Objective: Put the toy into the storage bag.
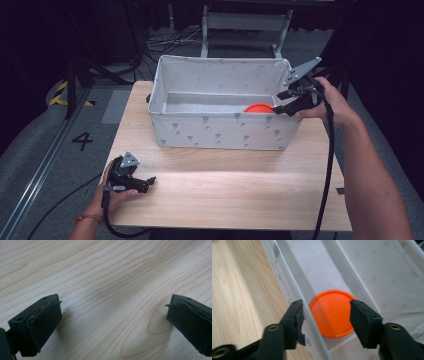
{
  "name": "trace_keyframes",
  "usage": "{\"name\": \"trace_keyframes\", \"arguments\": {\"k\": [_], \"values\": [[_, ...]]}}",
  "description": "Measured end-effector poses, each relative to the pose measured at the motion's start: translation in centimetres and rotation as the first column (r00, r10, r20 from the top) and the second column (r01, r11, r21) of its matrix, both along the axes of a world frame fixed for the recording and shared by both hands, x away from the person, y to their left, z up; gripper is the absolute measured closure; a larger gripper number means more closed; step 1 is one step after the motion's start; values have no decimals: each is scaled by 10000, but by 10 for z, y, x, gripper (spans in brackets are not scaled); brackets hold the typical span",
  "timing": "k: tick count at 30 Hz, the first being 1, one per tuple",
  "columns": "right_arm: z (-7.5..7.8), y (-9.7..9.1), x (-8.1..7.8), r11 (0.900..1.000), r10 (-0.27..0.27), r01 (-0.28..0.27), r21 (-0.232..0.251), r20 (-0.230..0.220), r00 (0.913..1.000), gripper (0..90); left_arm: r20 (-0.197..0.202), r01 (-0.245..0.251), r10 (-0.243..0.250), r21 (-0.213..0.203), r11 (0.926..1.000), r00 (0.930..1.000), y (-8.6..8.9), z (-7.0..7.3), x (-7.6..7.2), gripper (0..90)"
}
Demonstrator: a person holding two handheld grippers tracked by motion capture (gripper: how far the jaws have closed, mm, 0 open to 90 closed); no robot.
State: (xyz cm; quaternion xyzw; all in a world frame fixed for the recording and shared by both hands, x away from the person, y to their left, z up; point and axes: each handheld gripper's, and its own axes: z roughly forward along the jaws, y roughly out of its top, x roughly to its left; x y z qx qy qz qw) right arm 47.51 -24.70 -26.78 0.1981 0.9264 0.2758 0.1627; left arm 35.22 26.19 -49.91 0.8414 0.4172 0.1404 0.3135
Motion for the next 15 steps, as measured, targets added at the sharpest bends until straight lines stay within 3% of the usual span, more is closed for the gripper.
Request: {"name": "trace_keyframes", "arguments": {"k": [2,3,7,10,15], "values": [[0,-1,-4,9997,-92,88,231,168,9998,396,1,1,-1,3,10000,10000,0,0,0,1],[-1,-3,-13,9976,-346,322,613,390,9986,340,2,-5,5,-3,10000,10000,0,0,0,1],[-3,-6,-22,9942,-672,623,876,552,9962,290,39,23,-23,37,10000,10000,0,0,0,1],[-4,-11,-28,9853,-1197,1086,1318,798,9896,258,41,8,-9,34,10000,10000,0,0,0,1],[-6,-22,-41,9764,-1891,1729,1295,1248,9740,237,34,11,-12,34,10000,10000,0,0,0,2]]}}
